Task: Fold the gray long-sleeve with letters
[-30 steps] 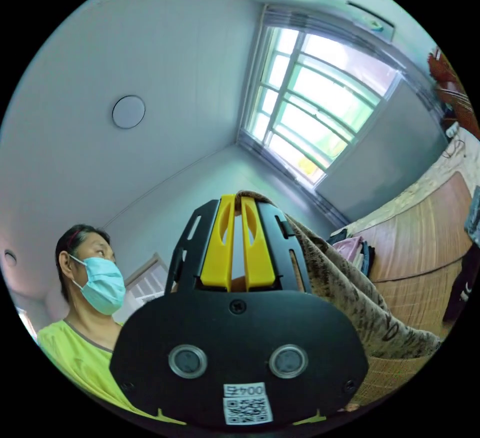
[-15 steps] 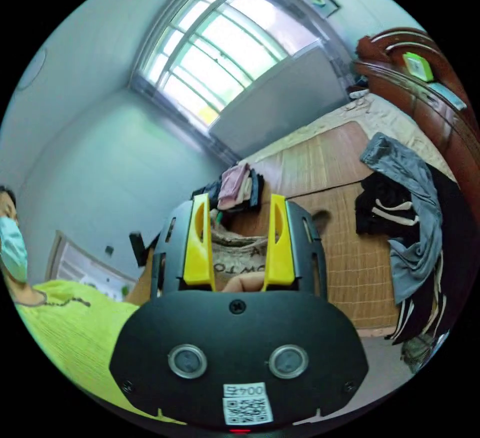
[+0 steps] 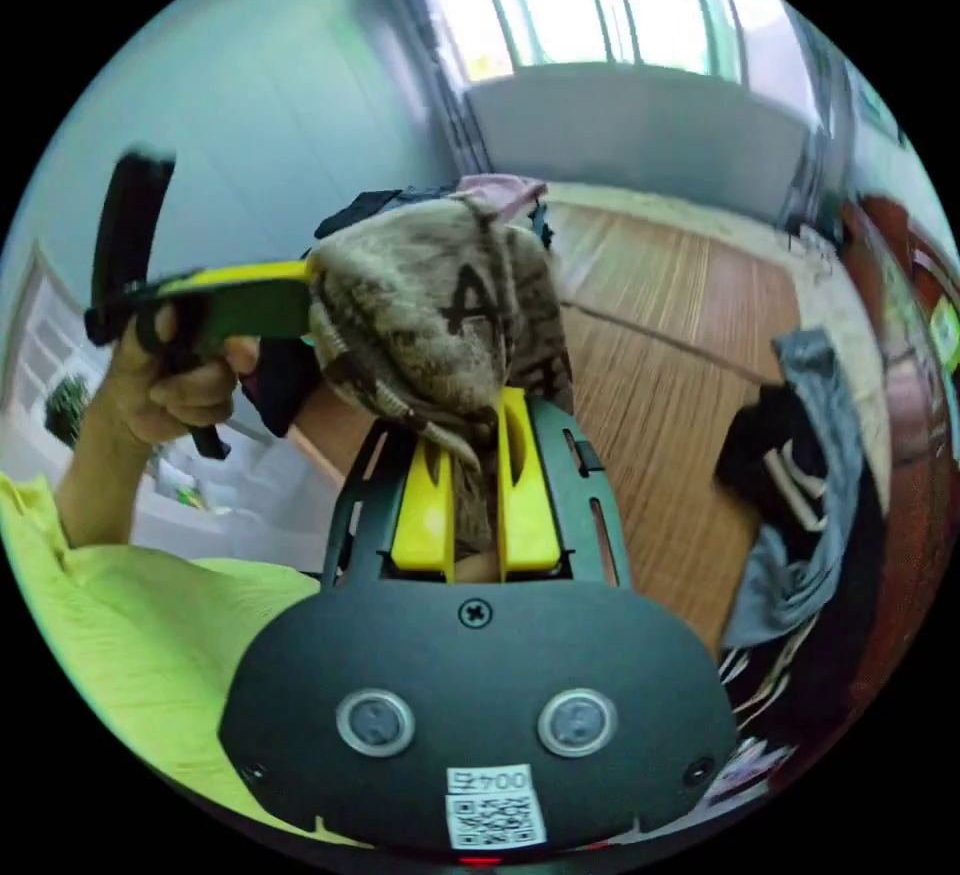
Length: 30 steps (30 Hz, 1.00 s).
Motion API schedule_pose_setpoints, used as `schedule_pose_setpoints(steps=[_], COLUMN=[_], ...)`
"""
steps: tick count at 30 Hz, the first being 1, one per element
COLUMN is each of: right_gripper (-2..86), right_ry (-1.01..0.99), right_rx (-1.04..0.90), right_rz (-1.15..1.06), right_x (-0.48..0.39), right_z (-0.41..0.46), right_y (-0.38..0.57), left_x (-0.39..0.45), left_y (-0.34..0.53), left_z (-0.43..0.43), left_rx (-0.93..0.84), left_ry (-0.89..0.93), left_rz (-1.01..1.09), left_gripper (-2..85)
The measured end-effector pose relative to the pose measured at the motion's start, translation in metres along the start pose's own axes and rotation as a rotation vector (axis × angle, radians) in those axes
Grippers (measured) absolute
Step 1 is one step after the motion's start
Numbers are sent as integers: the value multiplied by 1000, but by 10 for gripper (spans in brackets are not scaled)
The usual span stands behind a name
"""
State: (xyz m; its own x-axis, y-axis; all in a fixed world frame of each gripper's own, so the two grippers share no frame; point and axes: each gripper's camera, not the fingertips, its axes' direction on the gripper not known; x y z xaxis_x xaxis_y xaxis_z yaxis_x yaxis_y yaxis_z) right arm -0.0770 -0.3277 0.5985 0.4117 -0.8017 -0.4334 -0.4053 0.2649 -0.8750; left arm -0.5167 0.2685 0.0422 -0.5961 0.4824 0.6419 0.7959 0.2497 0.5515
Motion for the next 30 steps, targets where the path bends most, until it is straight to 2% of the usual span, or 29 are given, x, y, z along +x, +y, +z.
schedule_pose_setpoints(steps=[1,4,5,9,11,15,21,26,30], right_gripper=[69,69,70,75,81,99,124,148,162], right_ry=[-59,-158,-184,-226,-233,-197,-9,46,27], right_rx=[-40,-140,-169,-165,-126,-77,-211,-400,-491], right_rz=[125,436,546,746,958,1162,1105,640,443], right_x=[24,88,113,175,219,258,259,229,212], right_z=[14,51,64,80,78,65,63,131,199], right_y=[4,30,45,88,132,204,247,169,107], left_x=[-27,-92,-104,-159,-168,-175,-171,-155,-137], left_y=[9,51,62,139,162,190,186,167,163], left_z=[0,-8,-11,-31,-38,-44,-39,-37,-45], left_rx=[-29,-3,10,129,131,87,14,-39,-36], left_ry=[94,184,182,168,119,52,38,28,13], left_rz=[-74,-306,-354,-628,-684,-753,-822,-820,-859], left_gripper=[74,74,71,38,27,13,5,2,1])
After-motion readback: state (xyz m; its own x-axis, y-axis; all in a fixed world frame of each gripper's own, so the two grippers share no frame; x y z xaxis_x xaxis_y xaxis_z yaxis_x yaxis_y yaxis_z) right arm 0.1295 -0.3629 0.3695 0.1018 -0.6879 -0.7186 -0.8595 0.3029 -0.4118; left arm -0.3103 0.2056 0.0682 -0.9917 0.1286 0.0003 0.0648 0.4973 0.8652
